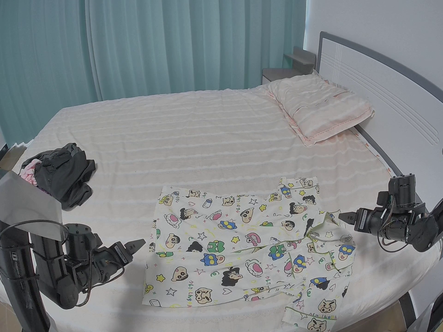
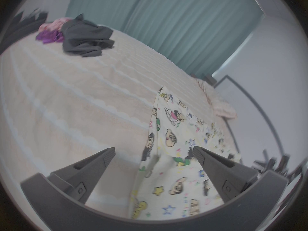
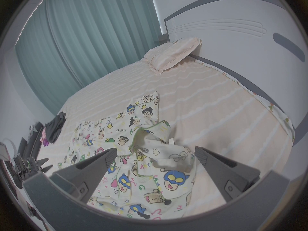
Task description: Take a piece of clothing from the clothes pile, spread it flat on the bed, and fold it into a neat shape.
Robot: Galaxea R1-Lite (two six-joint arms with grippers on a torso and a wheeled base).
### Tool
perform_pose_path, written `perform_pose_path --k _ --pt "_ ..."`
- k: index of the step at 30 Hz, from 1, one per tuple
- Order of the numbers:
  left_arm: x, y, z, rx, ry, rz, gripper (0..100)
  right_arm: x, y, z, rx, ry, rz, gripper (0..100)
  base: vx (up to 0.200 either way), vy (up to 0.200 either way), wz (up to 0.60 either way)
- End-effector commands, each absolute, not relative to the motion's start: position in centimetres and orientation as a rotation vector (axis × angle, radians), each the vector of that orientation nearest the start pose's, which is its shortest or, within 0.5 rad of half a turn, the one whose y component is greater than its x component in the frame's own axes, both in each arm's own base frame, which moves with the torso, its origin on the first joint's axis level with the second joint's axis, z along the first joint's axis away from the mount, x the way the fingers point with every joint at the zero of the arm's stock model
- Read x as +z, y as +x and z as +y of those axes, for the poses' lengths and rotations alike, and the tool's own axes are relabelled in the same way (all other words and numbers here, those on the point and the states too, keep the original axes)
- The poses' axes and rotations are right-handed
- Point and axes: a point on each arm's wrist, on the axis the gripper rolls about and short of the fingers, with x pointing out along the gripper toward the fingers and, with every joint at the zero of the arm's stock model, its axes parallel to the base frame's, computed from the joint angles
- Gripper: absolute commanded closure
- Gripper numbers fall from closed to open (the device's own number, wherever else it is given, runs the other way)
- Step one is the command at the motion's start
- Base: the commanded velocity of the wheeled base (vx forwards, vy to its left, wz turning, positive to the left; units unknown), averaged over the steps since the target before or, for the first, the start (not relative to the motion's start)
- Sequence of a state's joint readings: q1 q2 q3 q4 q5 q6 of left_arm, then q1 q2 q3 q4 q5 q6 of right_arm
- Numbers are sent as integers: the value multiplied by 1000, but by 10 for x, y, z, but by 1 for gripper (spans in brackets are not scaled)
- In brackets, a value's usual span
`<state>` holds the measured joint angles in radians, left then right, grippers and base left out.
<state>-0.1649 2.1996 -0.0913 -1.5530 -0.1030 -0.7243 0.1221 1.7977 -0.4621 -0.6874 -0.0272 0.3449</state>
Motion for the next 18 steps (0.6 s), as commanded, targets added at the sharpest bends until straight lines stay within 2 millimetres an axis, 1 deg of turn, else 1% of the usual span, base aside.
perform_pose_path --k 1,3,5,6,7,8,9,11,13,14,15,18 --pt "40 216 -41 -113 -859 534 0 66 297 28 -42 422 667 0 0 0 0" --pt "45 214 -42 -144 -888 530 0 62 316 31 -66 503 663 0 0 0 0" --pt "47 211 -42 -166 -892 534 0 56 328 36 -76 553 668 0 0 0 0" --pt "47 211 -42 -166 -892 534 0 56 328 36 -76 553 668 0 0 0 0" --pt "47 209 -44 -182 -892 550 0 49 336 46 -74 585 686 0 0 0 0" --pt "47 209 -44 -184 -891 551 0 49 337 47 -74 586 688 0 0 0 0" --pt "46 208 -45 -183 -893 558 0 49 338 54 -67 606 688 0 0 0 0" --pt "45 208 -45 -180 -893 564 0 55 333 63 -47 615 690 0 0 0 0" --pt "45 208 -45 -180 -893 564 0 61 329 67 -43 608 686 0 0 0 0" --pt "44 208 -45 -179 -893 565 0 70 323 71 -57 594 675 0 0 0 0" --pt "44 208 -45 -179 -893 565 0 71 322 72 -60 590 676 0 0 0 0" --pt "44 208 -45 -177 -894 568 0 74 306 82 -57 558 703 0 0 0 0"
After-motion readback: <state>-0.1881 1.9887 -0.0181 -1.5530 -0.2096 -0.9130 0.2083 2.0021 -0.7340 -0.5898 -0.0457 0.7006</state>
